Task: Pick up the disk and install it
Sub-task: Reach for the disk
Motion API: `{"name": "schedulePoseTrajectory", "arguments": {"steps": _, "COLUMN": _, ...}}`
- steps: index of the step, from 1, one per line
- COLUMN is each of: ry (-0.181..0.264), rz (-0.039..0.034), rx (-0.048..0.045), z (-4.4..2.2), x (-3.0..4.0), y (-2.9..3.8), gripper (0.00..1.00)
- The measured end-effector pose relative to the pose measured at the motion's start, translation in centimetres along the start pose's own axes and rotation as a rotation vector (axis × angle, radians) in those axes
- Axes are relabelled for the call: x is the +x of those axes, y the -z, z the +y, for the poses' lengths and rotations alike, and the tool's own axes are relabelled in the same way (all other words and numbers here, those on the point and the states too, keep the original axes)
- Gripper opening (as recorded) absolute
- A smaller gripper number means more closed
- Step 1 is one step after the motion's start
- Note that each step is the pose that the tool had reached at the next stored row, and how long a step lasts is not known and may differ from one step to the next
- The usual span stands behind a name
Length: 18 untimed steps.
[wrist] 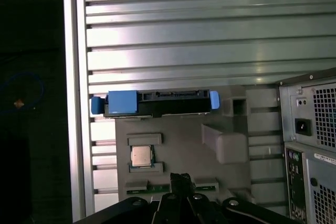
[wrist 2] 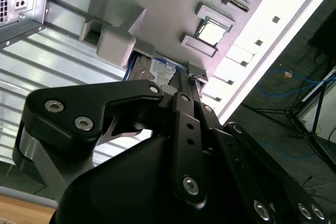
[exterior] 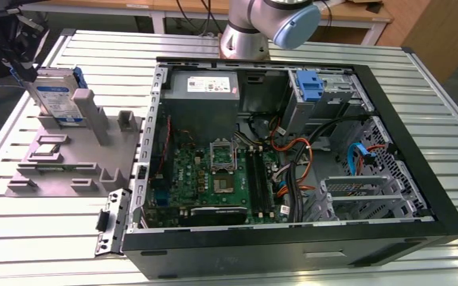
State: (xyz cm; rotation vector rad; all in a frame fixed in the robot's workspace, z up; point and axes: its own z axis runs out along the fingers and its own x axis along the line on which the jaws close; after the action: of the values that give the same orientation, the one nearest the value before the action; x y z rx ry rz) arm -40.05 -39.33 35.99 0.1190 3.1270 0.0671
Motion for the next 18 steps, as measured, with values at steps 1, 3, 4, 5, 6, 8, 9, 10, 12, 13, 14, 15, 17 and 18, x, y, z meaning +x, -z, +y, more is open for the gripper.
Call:
{"name": "schedulePoseTrajectory", "arguments": {"steps": 1, "ry": 0.0, "rz": 0.0001, "rx": -0.0002, "z": 0.06, "x": 0.01, "y": 0.0, "gripper": 0.11}}
{"name": "schedulePoseTrajectory", "arguments": {"steps": 3, "ry": 0.0, "rz": 0.0002, "rx": -0.0007, "z": 0.23, "x": 0.02, "y": -0.03, "gripper": 0.11}}
{"name": "schedulePoseTrajectory", "arguments": {"steps": 4, "ry": 0.0, "rz": 0.0002, "rx": -0.0007, "z": 0.36, "x": 0.03, "y": -0.05, "gripper": 0.11}}
{"name": "schedulePoseTrajectory", "arguments": {"steps": 5, "ry": 0.0, "rz": 0.0001, "rx": -0.0007, "z": 0.52, "x": 0.04, "y": -0.07, "gripper": 0.11}}
{"name": "schedulePoseTrajectory", "arguments": {"steps": 6, "ry": 0.0, "rz": 0.0001, "rx": -0.0008, "z": 0.68, "x": 0.06, "y": -0.09, "gripper": 0.11}}
{"name": "schedulePoseTrajectory", "arguments": {"steps": 8, "ry": 0.0, "rz": 0.0001, "rx": -0.0008, "z": 0.99, "x": 0.08, "y": -0.14, "gripper": 0.11}}
{"name": "schedulePoseTrajectory", "arguments": {"steps": 9, "ry": 0.0, "rz": 0.0001, "rx": -0.0008, "z": 1.15, "x": 0.09, "y": -0.16, "gripper": 0.11}}
{"name": "schedulePoseTrajectory", "arguments": {"steps": 10, "ry": 0.0, "rz": 0.0001, "rx": -0.0008, "z": 1.33, "x": 0.1, "y": -0.18, "gripper": 0.11}}
{"name": "schedulePoseTrajectory", "arguments": {"steps": 12, "ry": 0.0, "rz": 0.0001, "rx": -0.0008, "z": 1.7, "x": 0.14, "y": -0.23, "gripper": 0.11}}
{"name": "schedulePoseTrajectory", "arguments": {"steps": 13, "ry": 0.0, "rz": 0.0001, "rx": -0.0008, "z": 1.88, "x": 0.15, "y": -0.25, "gripper": 0.11}}
{"name": "schedulePoseTrajectory", "arguments": {"steps": 14, "ry": 0.0, "rz": 0.0002, "rx": -0.0009, "z": 2.05, "x": 0.16, "y": -0.28, "gripper": 0.11}}
{"name": "schedulePoseTrajectory", "arguments": {"steps": 15, "ry": 0.0, "rz": 0.0001, "rx": -0.0009, "z": 2.25, "x": 0.18, "y": -0.31, "gripper": 0.11}}
{"name": "schedulePoseTrajectory", "arguments": {"steps": 17, "ry": 0.0, "rz": 0.0001, "rx": -0.0009, "z": 2.7, "x": 0.21, "y": -0.38, "gripper": 0.11}}
{"name": "schedulePoseTrajectory", "arguments": {"steps": 18, "ry": 0.0, "rz": 0.0001, "rx": -0.001, "z": 2.93, "x": 0.23, "y": -0.41, "gripper": 0.11}}
